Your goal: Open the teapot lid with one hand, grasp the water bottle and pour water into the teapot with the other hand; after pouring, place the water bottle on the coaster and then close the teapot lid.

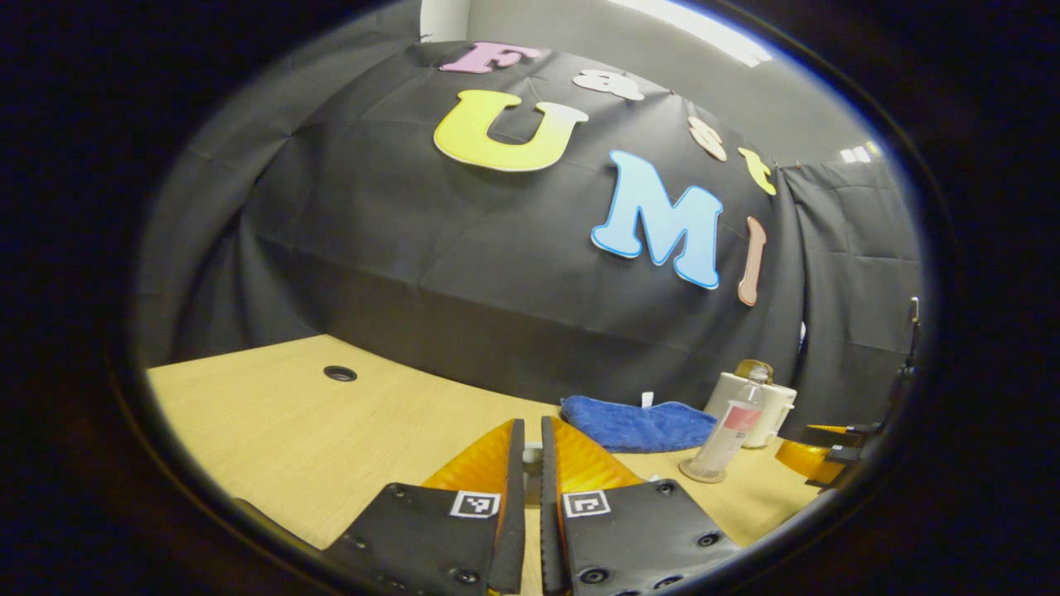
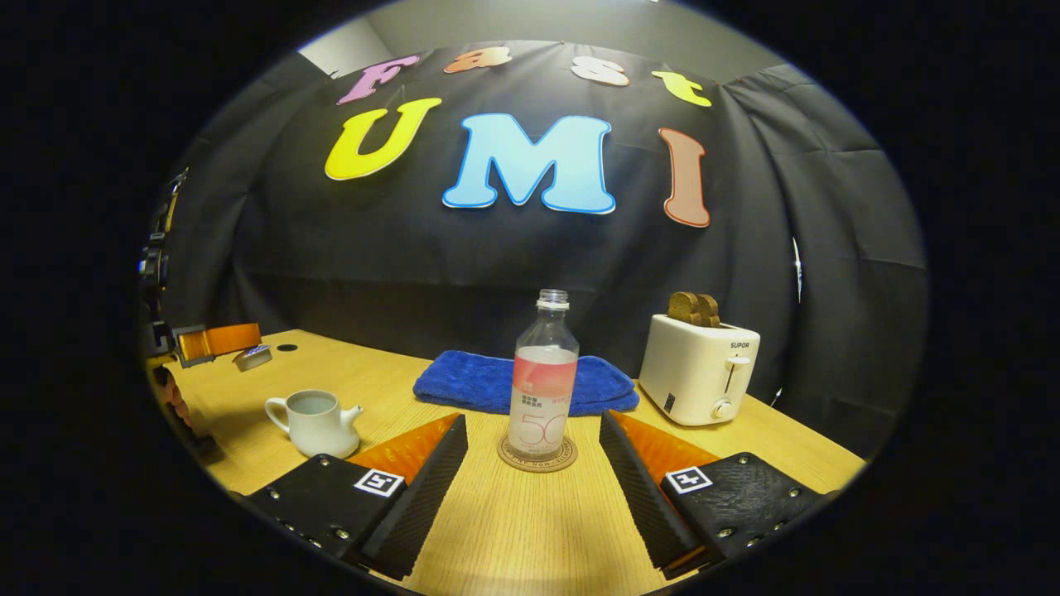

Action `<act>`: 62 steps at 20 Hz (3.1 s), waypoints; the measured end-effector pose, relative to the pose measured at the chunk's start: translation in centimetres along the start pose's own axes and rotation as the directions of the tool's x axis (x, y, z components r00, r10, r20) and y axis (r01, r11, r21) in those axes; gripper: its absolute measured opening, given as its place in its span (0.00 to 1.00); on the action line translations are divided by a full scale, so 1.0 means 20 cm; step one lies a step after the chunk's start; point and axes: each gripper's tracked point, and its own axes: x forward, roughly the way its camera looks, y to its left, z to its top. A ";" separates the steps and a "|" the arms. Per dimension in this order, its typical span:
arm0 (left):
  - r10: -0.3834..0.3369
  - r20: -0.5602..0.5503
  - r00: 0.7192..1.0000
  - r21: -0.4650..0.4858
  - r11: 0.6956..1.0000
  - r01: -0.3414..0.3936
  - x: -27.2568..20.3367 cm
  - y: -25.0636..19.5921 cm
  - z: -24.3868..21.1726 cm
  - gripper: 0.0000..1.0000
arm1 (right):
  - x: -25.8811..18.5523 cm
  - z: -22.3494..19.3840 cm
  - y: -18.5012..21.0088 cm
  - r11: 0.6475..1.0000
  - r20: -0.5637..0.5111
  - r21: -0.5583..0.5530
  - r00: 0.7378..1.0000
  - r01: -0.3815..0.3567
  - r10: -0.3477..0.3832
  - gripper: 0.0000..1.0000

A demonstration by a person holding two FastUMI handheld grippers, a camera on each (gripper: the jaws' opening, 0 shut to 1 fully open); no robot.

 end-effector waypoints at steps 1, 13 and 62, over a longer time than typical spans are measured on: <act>-0.012 -0.007 1.000 -0.001 1.000 0.012 0.00 -0.03 0.00 0.14 | -0.02 -0.01 0.03 1.000 0.000 -0.011 1.000 -0.007 0.007 0.99; -0.055 -0.064 0.996 0.166 0.984 0.065 0.08 -0.34 -0.09 0.14 | -0.11 0.00 0.07 0.999 0.036 0.014 0.998 -0.045 0.045 0.99; -0.010 0.007 1.000 0.289 0.957 0.007 -0.44 -0.64 -0.16 0.43 | -0.44 -0.05 0.05 0.999 0.085 0.032 0.996 -0.017 0.014 0.99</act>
